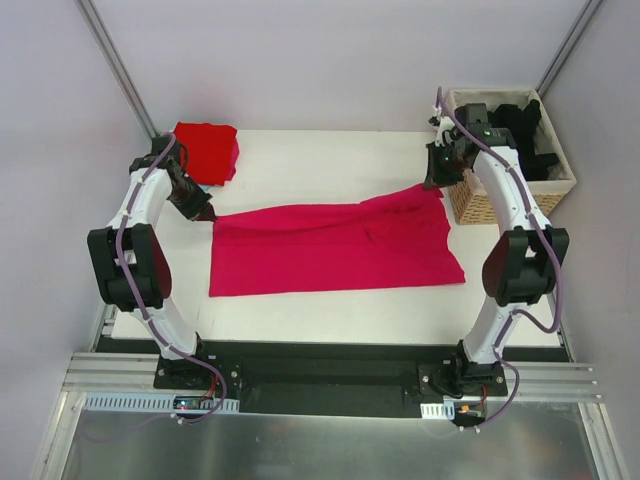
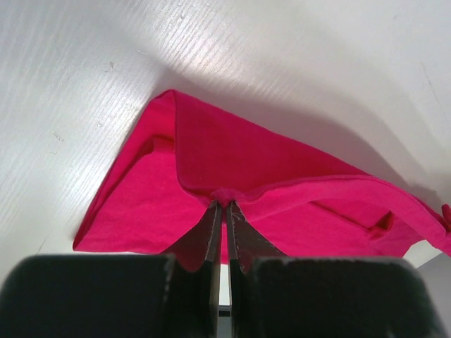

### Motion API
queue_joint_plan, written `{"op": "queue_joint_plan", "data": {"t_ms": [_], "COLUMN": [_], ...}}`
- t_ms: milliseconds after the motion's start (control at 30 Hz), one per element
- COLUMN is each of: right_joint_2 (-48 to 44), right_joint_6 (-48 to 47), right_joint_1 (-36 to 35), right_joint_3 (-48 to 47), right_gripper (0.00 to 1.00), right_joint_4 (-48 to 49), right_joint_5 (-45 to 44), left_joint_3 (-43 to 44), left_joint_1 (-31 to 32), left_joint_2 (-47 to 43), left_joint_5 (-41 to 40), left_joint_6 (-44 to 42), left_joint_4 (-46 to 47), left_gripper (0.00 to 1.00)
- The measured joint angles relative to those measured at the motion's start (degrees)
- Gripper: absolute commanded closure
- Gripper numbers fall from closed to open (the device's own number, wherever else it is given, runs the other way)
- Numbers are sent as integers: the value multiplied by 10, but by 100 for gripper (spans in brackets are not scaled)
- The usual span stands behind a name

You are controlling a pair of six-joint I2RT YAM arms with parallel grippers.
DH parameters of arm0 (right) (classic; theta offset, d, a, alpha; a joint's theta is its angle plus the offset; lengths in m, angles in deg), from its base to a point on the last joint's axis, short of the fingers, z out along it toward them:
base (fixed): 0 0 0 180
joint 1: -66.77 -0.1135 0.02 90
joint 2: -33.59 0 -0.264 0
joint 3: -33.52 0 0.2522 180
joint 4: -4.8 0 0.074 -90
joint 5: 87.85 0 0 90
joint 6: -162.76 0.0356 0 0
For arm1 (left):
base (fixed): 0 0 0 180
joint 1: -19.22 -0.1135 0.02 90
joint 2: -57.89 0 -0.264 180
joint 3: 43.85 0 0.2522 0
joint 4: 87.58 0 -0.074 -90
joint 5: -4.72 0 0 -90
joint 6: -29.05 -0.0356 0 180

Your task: Fold and stack the t-shirts

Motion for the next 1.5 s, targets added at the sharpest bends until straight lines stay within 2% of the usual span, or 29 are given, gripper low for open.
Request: {"op": "queue_joint_plan", "data": {"t_ms": [633, 767, 1000, 1267, 1500], "right_joint_2": [-104, -127, -128, -128, -128], "right_joint_6": [-7, -7, -7, -7, -7], "right_joint_1": [-21, -24, -24, -24, -24], "right_joint_3": [147, 191, 226, 236, 257], "right_gripper": [99, 99, 99, 99, 99], "right_joint_4": [-23, -26, -34, -43, -51], "right_joint_5": [-14, -21, -48, -70, -89], "left_joint_3": [-1, -22, -67, -67, -66], "left_joint_1": [0, 0, 0, 0, -8], "left_joint_2": [-19, -32, -52, -55, -24], "left_joint_5": [5, 5, 4, -4, -29], "left_joint_6": [0, 0, -11, -26, -19], "left_joint_4": [0, 0, -11, -46, -78], "left_gripper": [100, 100, 100, 100, 100]}}
